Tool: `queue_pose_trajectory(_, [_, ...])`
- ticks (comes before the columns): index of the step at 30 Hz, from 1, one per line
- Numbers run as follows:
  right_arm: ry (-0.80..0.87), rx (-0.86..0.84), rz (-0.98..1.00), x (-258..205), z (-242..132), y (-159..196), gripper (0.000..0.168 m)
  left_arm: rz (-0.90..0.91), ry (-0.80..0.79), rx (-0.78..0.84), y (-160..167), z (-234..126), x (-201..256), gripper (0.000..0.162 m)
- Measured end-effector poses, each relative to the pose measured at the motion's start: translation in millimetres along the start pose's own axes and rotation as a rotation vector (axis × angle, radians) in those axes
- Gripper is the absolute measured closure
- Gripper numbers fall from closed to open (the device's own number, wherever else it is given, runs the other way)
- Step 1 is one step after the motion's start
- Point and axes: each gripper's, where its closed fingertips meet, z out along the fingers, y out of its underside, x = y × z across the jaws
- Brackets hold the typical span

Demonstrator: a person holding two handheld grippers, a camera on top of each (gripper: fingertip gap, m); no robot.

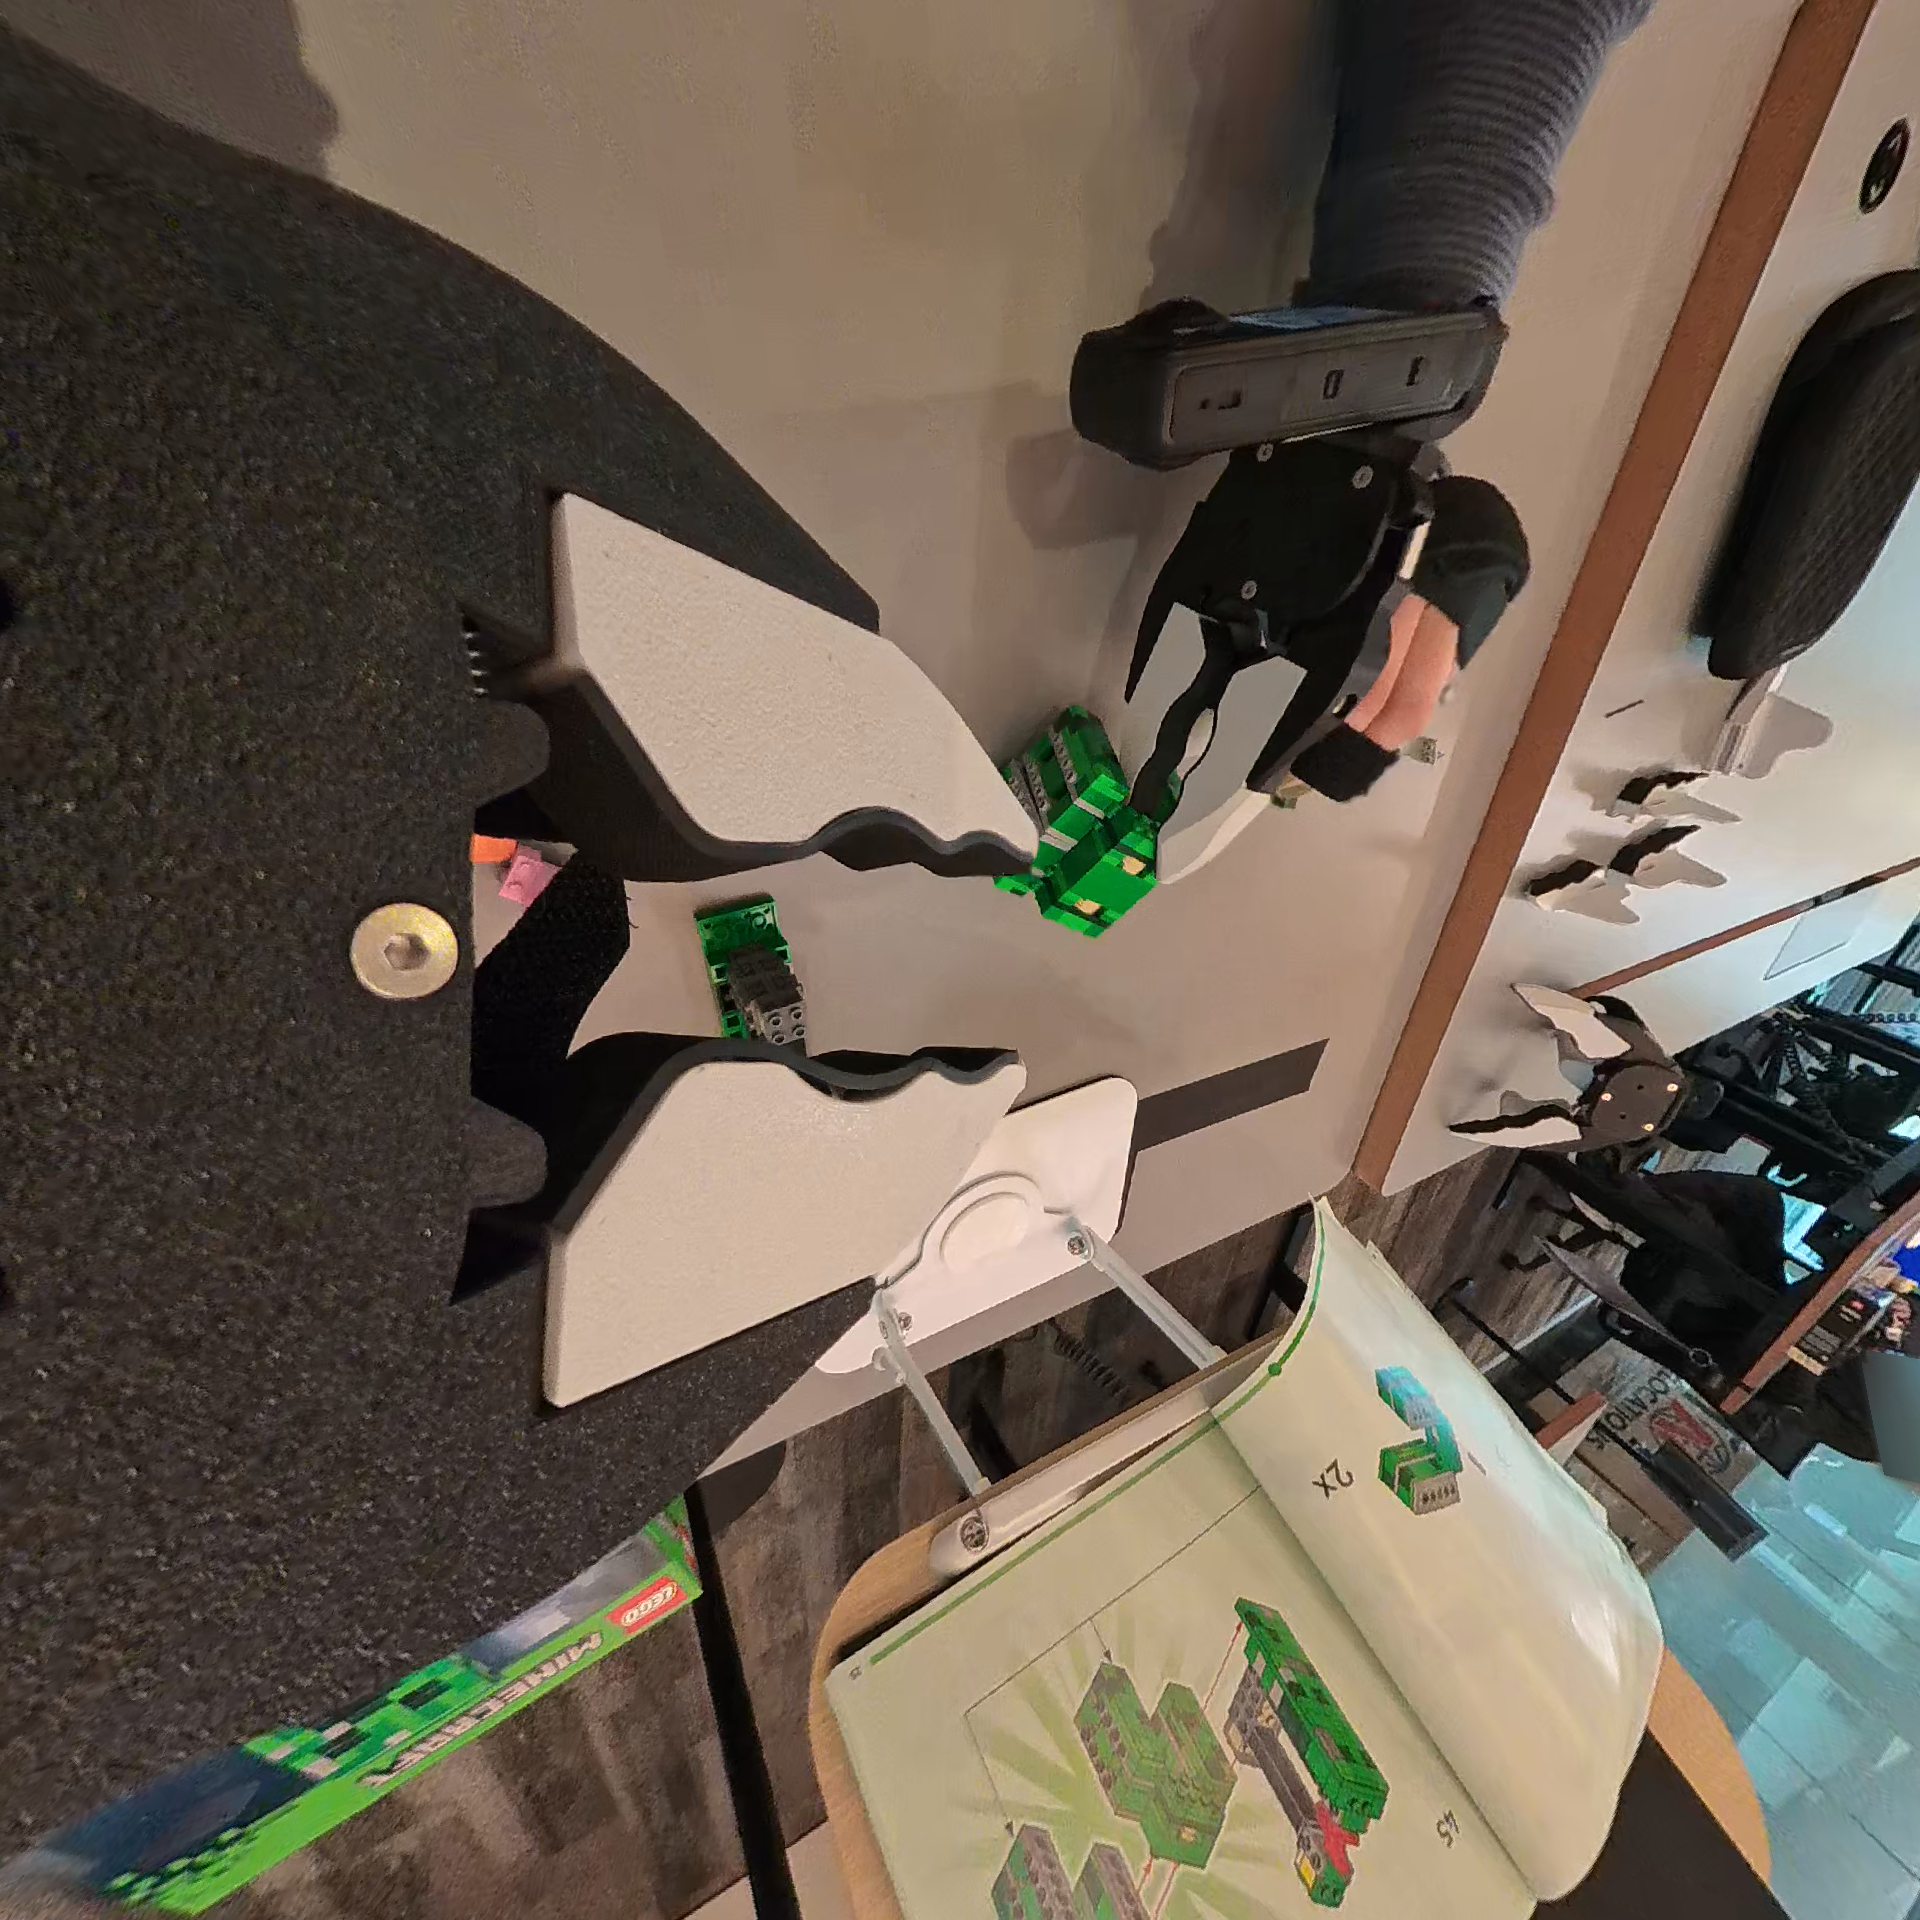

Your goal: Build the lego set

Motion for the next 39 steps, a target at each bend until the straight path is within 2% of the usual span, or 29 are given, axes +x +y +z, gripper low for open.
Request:
queue_pose_trajectory(1, [0.003,0.002,0.003,1,-1,0,0.137,-0.001,-0.001,-0.001,0,-1,1,0.143])
queue_pose_trajectory(3, [0.012,0.008,0.009,3,-5,0,0.138,-0.012,0.005,-0.008,-1,-4,4,0.141])
queue_pose_trajectory(8, [0.030,0.052,0.015,6,-14,-4,0.139,-0.001,-0.014,-0.022,1,-11,5,0.124])
queue_pose_trajectory(12, [0.047,0.063,0.016,8,-21,-5,0.139,-0.010,0.044,-0.031,5,-18,12,0.113])
queue_pose_trajectory(21, [0.080,0.065,0.000,9,-32,-9,0.140,-0.198,0.192,-0.011,15,-47,-2,0.101])
queue_pose_trajectory(23, [0.091,0.070,-0.002,11,-35,-10,0.140,-0.315,0.245,-0.011,21,-56,0,0.097])
queue_pose_trajectory(26, [0.103,0.092,-0.004,11,-41,-14,0.140,-0.632,0.327,0.022,19,-65,9,0.087])
queue_pose_trajectory(29, [0.103,0.109,-0.009,10,-45,-18,0.140,-0.870,0.242,-0.020,20,-61,10,0.065])
queue_pose_trajectory(32, [0.098,0.113,-0.017,8,-45,-20,0.140,-1.023,0.232,-0.078,13,-54,23,0.048])
queue_pose_trajectory(36, [0.089,0.116,-0.023,6,-43,-21,0.140,-1.178,0.311,-0.149,6,-39,42,0.041])
queue_pose_trajectory(39, [0.077,0.124,-0.017,5,-43,-21,0.140,-1.249,0.356,-0.200,8,-30,53,0.042])
